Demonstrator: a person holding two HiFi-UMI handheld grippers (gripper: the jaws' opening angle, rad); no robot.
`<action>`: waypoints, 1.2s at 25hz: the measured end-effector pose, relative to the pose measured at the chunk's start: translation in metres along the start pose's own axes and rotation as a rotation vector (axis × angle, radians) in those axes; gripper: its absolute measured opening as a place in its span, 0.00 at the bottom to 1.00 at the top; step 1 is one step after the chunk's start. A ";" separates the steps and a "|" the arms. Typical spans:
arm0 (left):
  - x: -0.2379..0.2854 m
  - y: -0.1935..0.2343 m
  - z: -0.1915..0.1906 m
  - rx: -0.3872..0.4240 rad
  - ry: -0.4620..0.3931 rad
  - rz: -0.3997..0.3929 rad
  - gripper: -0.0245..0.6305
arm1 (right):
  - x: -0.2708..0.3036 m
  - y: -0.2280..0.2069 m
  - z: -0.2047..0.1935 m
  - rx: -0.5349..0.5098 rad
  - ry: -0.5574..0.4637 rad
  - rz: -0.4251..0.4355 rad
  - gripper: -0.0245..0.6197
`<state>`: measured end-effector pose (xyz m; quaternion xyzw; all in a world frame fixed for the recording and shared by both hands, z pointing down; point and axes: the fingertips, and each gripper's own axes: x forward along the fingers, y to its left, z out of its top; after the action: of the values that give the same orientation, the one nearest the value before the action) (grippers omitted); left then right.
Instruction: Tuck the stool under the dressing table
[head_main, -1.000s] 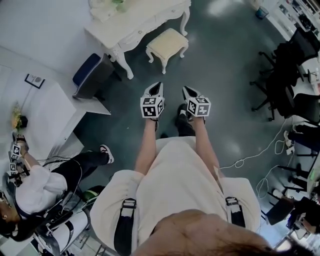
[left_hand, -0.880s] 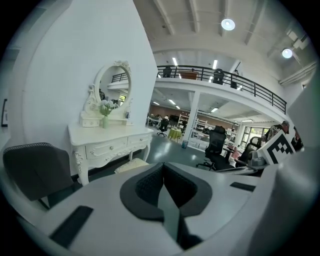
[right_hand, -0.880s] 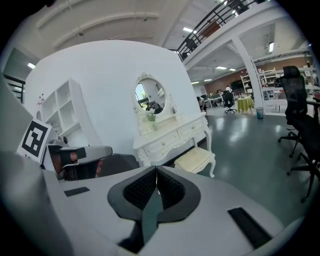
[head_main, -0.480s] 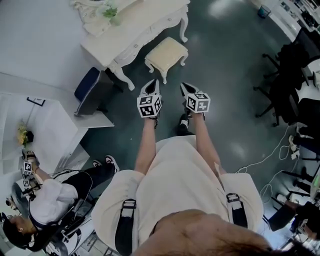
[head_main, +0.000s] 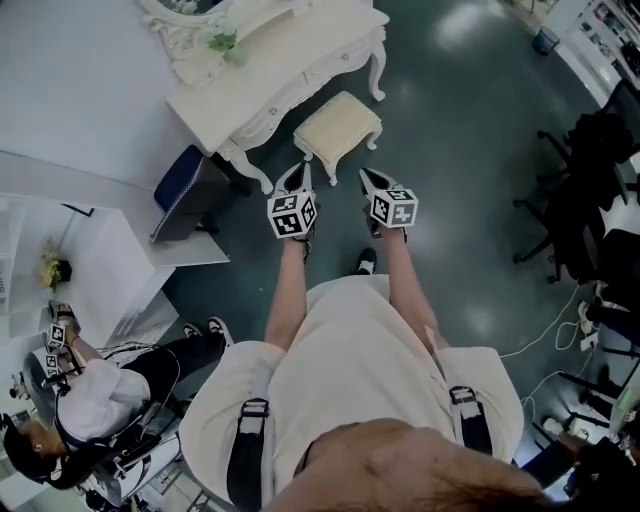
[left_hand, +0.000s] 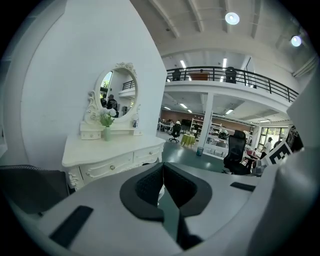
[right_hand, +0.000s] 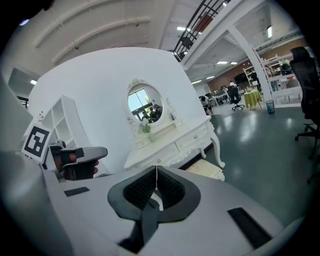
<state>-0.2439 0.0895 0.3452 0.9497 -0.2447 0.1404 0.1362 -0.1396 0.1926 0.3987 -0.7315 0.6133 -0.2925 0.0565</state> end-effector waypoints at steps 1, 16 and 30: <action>0.006 -0.002 0.001 -0.001 -0.002 0.007 0.06 | 0.001 -0.007 0.003 0.004 -0.003 0.004 0.10; 0.060 -0.028 -0.014 0.001 0.035 0.093 0.06 | -0.012 -0.089 0.009 0.061 -0.010 -0.050 0.10; 0.145 -0.046 -0.031 -0.016 0.109 0.066 0.06 | 0.012 -0.156 0.014 0.118 0.001 -0.125 0.10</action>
<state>-0.1056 0.0767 0.4136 0.9309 -0.2692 0.1942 0.1524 0.0035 0.2156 0.4601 -0.7637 0.5480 -0.3313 0.0810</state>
